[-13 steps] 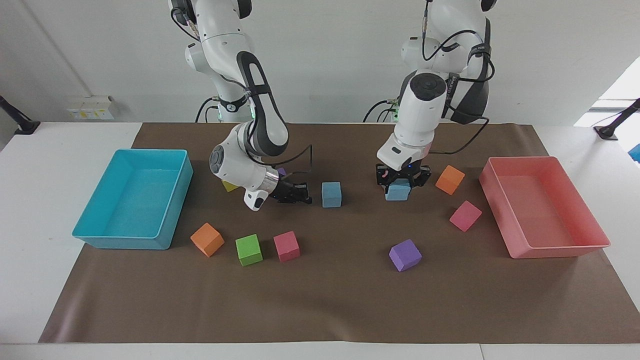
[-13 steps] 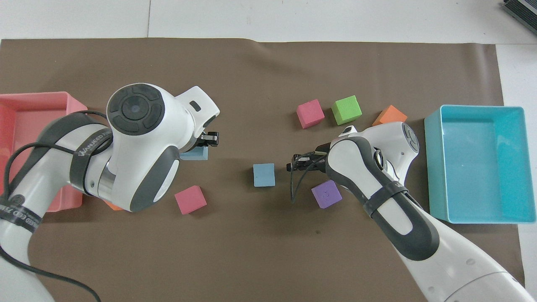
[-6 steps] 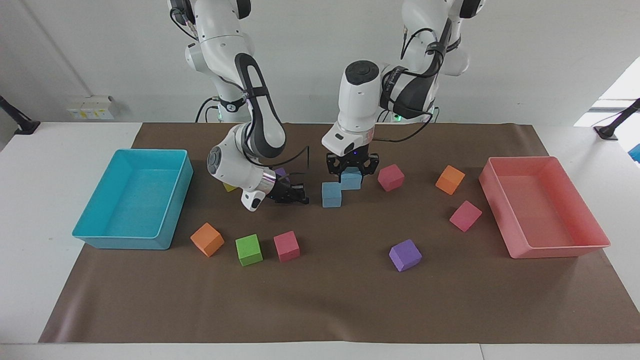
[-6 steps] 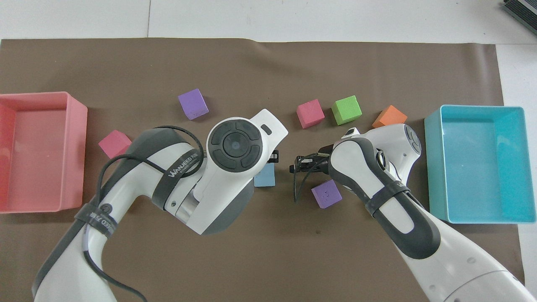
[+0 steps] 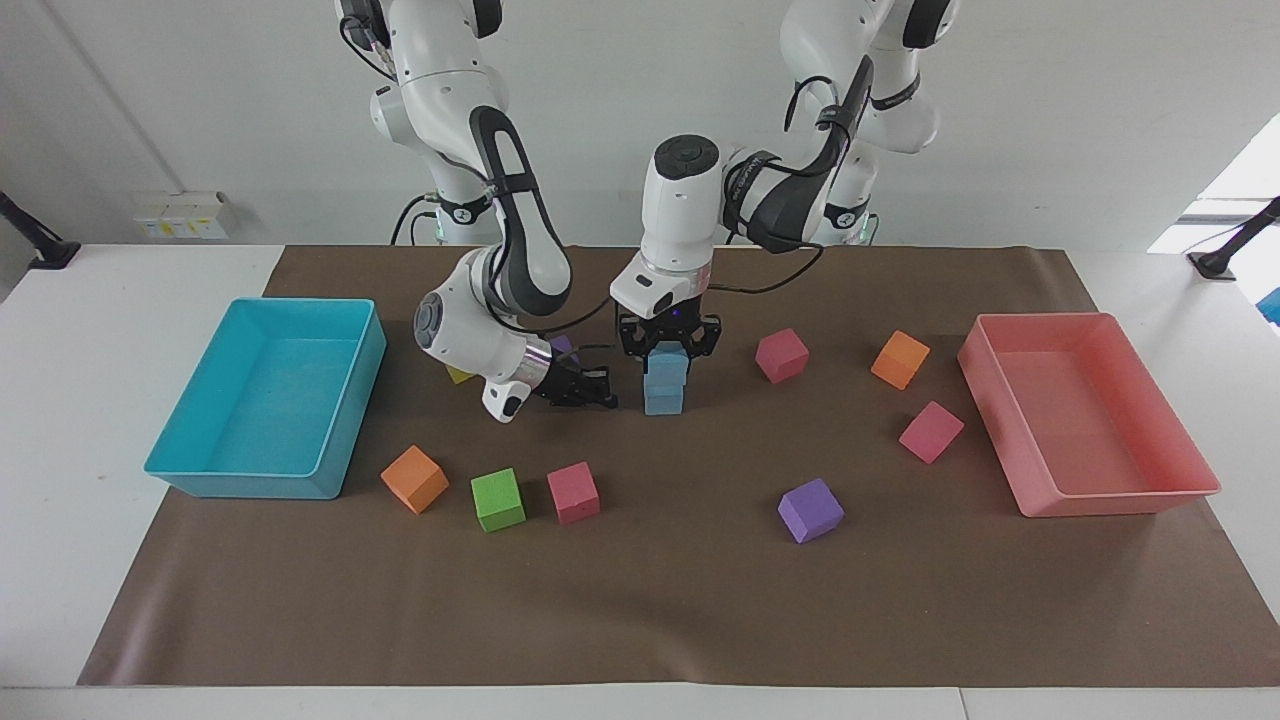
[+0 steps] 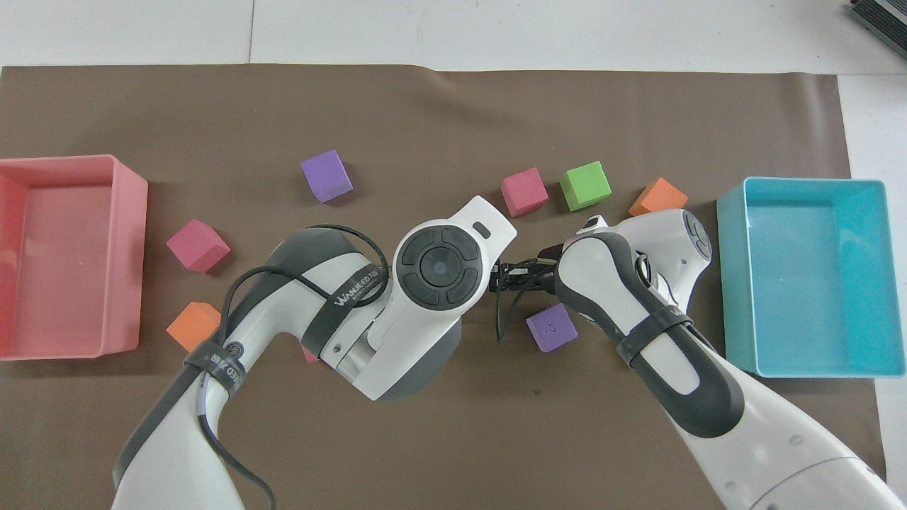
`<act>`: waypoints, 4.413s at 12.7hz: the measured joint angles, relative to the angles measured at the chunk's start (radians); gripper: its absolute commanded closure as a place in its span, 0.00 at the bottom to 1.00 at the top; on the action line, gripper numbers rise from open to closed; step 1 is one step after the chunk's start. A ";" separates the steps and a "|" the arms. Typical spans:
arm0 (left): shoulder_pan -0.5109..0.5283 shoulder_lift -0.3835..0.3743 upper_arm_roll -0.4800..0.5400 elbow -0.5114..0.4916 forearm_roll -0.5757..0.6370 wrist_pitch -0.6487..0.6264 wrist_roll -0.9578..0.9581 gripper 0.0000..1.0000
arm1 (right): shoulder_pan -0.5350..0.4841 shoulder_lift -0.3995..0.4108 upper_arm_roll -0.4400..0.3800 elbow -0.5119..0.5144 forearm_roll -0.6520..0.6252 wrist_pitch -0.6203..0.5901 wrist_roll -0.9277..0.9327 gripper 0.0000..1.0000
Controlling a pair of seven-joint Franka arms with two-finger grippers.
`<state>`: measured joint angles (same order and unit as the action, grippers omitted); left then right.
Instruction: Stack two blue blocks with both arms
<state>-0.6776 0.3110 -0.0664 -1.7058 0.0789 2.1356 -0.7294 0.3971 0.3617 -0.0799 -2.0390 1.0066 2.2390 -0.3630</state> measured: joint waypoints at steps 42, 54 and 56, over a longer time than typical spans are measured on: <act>-0.025 0.014 0.014 -0.096 0.001 0.064 -0.069 0.67 | 0.000 0.000 0.000 0.000 0.000 0.001 0.000 1.00; -0.024 0.013 0.016 -0.096 0.001 0.064 -0.071 0.25 | 0.001 0.000 0.000 0.000 0.000 0.001 0.000 1.00; -0.024 0.013 0.016 -0.096 0.001 0.065 -0.072 0.11 | 0.001 0.000 0.000 0.000 0.000 0.001 0.000 1.00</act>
<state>-0.7021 0.3243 -0.0507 -1.8016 0.0796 2.2001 -0.8010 0.3979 0.3615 -0.0794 -2.0393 1.0066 2.2398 -0.3631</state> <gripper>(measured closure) 0.242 0.991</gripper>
